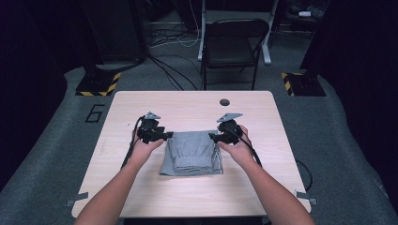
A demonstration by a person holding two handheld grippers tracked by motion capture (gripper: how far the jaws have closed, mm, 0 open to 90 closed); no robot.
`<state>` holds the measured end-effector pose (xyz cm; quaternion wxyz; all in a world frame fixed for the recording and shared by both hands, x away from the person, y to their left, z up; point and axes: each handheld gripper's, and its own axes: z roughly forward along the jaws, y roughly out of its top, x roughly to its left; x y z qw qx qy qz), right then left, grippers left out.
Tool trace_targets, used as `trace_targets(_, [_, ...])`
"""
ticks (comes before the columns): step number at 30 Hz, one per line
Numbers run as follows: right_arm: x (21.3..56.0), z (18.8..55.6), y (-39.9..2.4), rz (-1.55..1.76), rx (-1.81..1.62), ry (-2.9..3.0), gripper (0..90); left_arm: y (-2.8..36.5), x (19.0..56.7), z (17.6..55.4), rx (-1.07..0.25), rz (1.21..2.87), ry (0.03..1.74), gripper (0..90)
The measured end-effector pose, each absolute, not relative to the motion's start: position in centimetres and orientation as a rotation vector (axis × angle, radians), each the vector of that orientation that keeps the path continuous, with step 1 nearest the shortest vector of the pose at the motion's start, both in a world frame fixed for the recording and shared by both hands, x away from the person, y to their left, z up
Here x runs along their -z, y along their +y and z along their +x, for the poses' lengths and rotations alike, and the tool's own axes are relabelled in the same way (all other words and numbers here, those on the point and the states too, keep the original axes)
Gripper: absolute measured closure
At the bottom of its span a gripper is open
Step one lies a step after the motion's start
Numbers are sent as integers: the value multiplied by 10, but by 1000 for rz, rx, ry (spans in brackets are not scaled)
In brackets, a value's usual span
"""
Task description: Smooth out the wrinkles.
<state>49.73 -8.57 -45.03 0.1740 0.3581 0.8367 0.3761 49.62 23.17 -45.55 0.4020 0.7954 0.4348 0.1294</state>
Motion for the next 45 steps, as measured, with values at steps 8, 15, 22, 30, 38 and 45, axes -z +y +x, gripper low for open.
trace_targets(8, [432,472,-93,953,-1104,2423,447,233,435,466,-274,2004,1009,470])
trace_targets(15, [419,445,-97,903,-1156,2457,423,242,424,438,-244,2016,971,465])
trace_targets(22, [413,418,-106,904,-1180,2475,401,258,416,412,-259,2007,967,460])
trace_targets(30, [413,394,-129,898,-1170,2441,406,276,421,384,-291,2005,981,459])
trace_targets(38, [430,378,-149,951,-1168,2419,407,294,435,360,-275,1959,1030,455])
trace_targets(45, [448,363,-158,1001,-1154,2396,407,304,457,346,-249,1928,1086,454])
